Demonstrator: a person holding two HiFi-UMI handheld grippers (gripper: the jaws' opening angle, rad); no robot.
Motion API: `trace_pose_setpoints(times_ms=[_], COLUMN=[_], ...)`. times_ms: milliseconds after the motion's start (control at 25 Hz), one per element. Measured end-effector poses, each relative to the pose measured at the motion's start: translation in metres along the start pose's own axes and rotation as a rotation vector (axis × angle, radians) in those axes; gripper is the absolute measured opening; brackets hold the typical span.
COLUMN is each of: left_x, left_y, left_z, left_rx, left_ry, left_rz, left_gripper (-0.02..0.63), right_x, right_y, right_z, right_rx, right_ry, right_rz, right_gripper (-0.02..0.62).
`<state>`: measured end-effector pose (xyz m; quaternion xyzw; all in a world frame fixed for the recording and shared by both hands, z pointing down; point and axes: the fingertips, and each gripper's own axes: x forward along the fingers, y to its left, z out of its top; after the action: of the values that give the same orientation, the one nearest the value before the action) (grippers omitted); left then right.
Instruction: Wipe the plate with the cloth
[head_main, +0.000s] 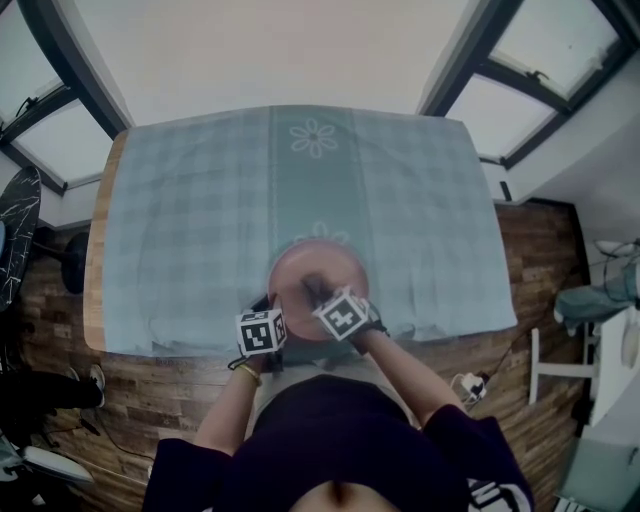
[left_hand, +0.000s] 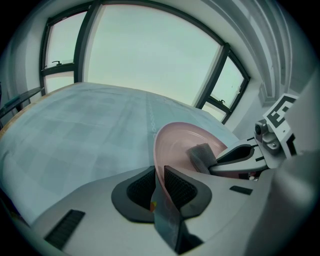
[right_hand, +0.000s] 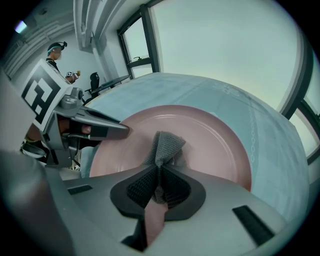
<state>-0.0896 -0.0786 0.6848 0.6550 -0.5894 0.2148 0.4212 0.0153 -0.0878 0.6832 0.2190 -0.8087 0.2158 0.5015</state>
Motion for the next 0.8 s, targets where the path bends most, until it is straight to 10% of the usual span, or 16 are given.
trace_pose_setpoints(times_ms=[800], left_x=[0.002], left_y=[-0.002], left_z=[0.001], left_rx=[0.004], left_ry=[0.004], left_rz=[-0.027], left_gripper=[0.066], right_x=[-0.001], right_y=[0.056], right_z=[-0.012], right_rx=[-0.062], right_ry=[0.035], right_rz=[0.118], right_gripper=[0.032])
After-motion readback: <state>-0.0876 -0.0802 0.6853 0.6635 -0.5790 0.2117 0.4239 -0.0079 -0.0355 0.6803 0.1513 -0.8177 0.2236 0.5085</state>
